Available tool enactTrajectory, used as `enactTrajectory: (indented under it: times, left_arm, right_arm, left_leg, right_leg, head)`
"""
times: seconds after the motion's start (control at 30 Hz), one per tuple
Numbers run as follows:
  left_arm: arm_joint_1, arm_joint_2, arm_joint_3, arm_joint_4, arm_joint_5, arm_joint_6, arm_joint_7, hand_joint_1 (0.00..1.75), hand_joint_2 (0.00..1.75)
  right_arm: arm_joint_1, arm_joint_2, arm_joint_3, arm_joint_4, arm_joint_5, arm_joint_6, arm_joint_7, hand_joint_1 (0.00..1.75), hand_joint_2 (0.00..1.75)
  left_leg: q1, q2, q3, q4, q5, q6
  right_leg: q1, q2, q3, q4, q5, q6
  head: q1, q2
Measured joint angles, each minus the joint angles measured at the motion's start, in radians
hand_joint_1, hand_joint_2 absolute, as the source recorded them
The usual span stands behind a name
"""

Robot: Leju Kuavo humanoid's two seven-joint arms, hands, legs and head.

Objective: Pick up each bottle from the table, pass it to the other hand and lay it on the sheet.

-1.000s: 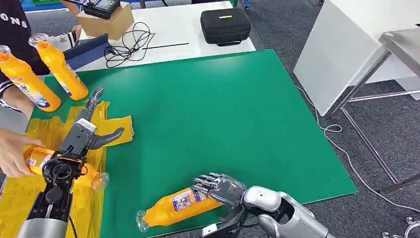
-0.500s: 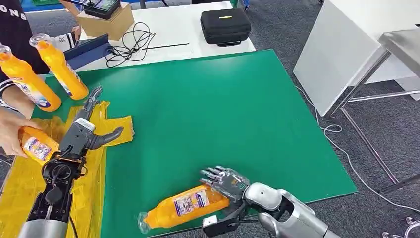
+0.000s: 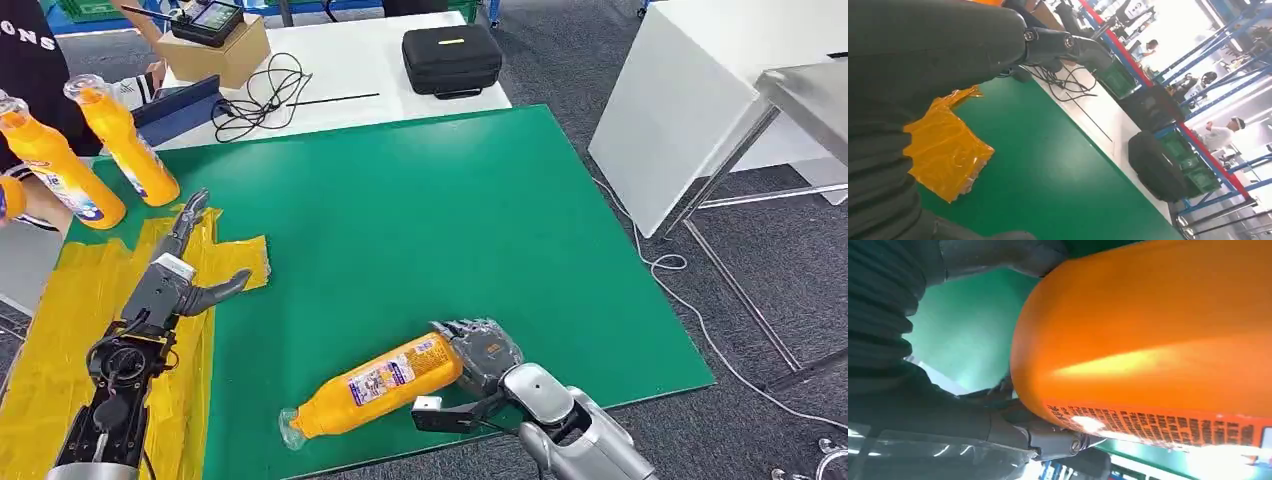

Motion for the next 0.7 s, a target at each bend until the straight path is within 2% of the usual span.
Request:
enactTrajectory:
  times: [0.17,0.2,0.23,0.53,0.7]
  left_arm:
    - [0.000,-0.004,0.000,0.000,0.003,0.000,0.000,0.00,1.75]
    - [0.000,-0.004,0.000,0.000,0.003,0.000,0.000,0.00,1.75]
    - [0.000,-0.004,0.000,0.000,0.003,0.001,0.000,0.00,1.75]
    - [0.025,-0.004,0.003,-0.027,0.005,0.012,0.000,0.00,1.75]
    - [0.034,-0.003,0.005,-0.034,0.005,0.011,-0.006,0.00,1.75]
  right_arm:
    - [0.005,0.017,-0.023,0.010,0.005,-0.007,0.000,1.75,1.75]
    - [0.006,0.021,-0.026,0.013,0.005,-0.010,-0.001,0.09,1.75]
    - [0.009,0.023,-0.030,0.013,0.006,-0.015,-0.003,0.00,1.75]
    - [0.024,0.051,-0.073,0.016,0.015,-0.109,-0.018,0.00,1.75]
    - [0.058,0.061,-0.107,-0.050,0.024,-0.132,-0.008,0.00,1.75]
  left_leg:
    - [0.000,0.003,0.001,0.000,0.000,0.000]
    - [0.000,0.003,0.001,0.000,0.000,0.000]
    - [0.000,0.003,0.001,0.000,0.001,0.000]
    - [0.000,0.003,0.000,0.000,0.001,0.000]
    - [0.000,-0.001,-0.004,0.000,0.002,0.000]
  right_leg:
    - [0.000,0.001,0.001,0.000,0.001,-0.001]
    - [0.000,0.001,0.001,0.000,0.001,-0.001]
    - [0.000,0.001,0.001,0.000,0.002,-0.002]
    - [0.000,0.001,0.000,0.000,0.002,-0.002]
    - [0.000,-0.001,-0.002,0.001,0.002,-0.002]
  head:
    - [0.000,0.000]
    - [0.000,0.000]
    - [0.000,0.000]
    - [0.000,0.000]
    - [0.000,0.000]
